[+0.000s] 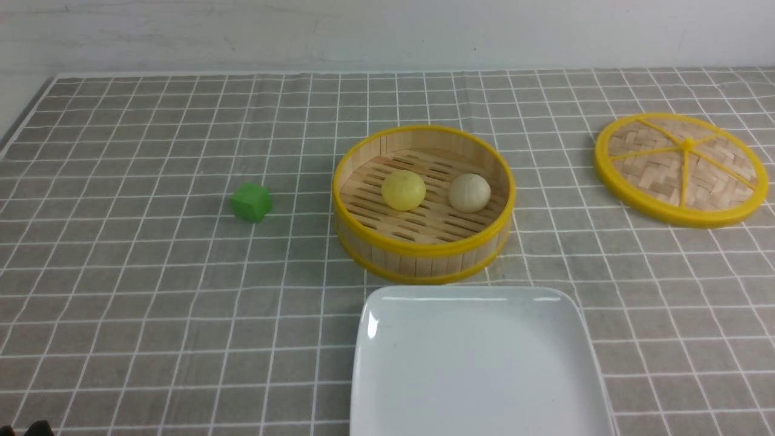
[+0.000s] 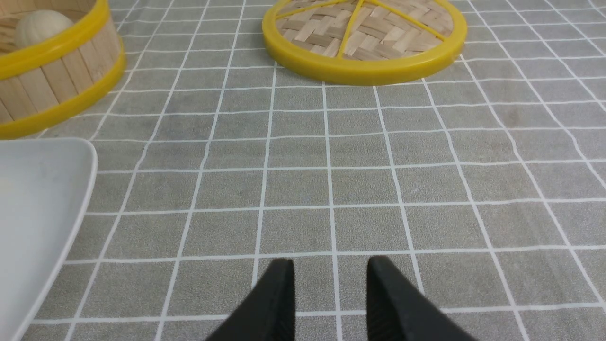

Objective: Put the steamed buns into the plate on the grey tablecloth.
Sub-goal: 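Reach toward a bun in the bamboo steamer with the right gripper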

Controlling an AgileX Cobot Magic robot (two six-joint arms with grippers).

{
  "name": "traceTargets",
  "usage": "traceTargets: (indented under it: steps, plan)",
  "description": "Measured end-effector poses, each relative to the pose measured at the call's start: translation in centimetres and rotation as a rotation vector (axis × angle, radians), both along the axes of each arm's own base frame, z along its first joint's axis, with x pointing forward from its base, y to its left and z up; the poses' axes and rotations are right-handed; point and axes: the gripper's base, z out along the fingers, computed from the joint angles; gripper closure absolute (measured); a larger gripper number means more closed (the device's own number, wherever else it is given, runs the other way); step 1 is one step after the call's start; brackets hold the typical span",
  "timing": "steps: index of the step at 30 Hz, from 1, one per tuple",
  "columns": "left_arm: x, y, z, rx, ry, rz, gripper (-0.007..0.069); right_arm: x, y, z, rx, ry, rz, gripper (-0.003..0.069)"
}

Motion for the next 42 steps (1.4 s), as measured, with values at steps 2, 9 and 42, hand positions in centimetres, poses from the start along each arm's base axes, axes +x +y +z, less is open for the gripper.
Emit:
traceTargets:
  steps: [2,9,42]
  plan:
    - [0.0,0.0,0.0,0.003,0.0,0.0,0.0384,0.0,0.0,0.0,0.011,-0.007,-0.002,0.042]
    - [0.0,-0.6,0.0,-0.358,0.003,0.045,0.0384,0.0,1.2,0.2,0.613,0.013,-0.054,0.042]
    - [-0.1,-2.0,0.2,-1.009,0.055,0.093,0.0384,17.0,5.9,11.2,0.378,0.784,0.483,0.0512]
